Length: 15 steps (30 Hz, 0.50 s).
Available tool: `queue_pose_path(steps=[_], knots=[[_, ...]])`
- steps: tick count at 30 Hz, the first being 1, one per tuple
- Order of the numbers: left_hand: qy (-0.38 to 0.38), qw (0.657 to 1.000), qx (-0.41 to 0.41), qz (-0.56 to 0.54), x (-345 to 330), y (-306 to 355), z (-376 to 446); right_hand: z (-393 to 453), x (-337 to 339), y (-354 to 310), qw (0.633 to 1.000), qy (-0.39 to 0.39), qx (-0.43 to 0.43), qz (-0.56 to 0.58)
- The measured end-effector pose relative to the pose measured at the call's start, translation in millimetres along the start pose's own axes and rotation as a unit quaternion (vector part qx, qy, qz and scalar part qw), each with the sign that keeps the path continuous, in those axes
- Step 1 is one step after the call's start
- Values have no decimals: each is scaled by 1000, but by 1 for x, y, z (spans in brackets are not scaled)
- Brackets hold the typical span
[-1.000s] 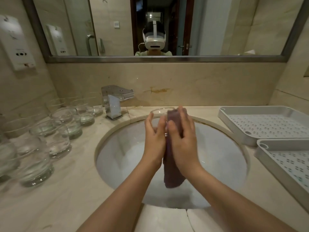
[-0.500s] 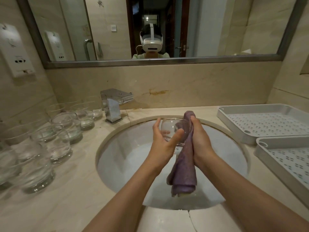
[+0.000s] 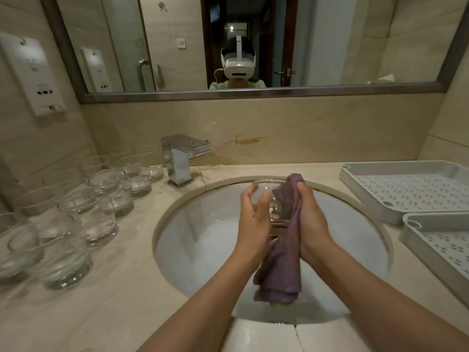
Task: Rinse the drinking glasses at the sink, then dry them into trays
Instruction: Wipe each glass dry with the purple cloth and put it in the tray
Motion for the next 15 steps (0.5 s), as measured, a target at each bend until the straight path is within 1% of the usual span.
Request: queue_pose_path(steps=[1,2,4,5,6,7,8,9,10,11,12,13,14,15], knots=[[-12,1000,4,9,-3,1,0,-1,3,4,999,4,-37,10],[-19,1000,6,20,-4,2,1,-3,3,4,998,4,-53,13],[-19,998,-5,60,-3,7,3,-5,0,1,999,2,-44,7],[-5,997,-16,78,2,10,4,-4,-1,-5,1000,1,-19,-9],[15,996,-34,79,8,16,4,-5,-4,-14,999,0,25,-39],[34,996,-53,67,13,21,4,-7,-9,-26,993,-8,87,-83],[44,996,-63,45,17,24,4,-13,-15,-37,977,-23,160,-136],[48,997,-61,17,19,24,6,-22,-24,-47,950,-41,239,-199],[53,997,-48,-8,20,21,7,-34,-34,-52,910,-51,312,-268],[75,996,-42,-25,26,19,7,-44,-44,-50,868,-64,369,-327],[100,994,-36,-37,31,15,8,-49,-52,-45,834,-72,404,-369],[118,992,-23,-48,35,10,8,-47,-55,-38,820,-74,413,-389],[128,990,-9,-51,37,7,7,-44,-56,-37,834,-74,399,-374],[126,991,3,-47,36,3,7,-34,-49,-36,868,-68,367,-328]])
Point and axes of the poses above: each hand's wrist, its own z-axis towards the middle knuckle, its own x-axis out of the back of the hand, y = z × x, the point moved 10 cm from there along z, towards the middle knuckle, and after that the axes turned 6 degrees about x, right-handed, at the moved point
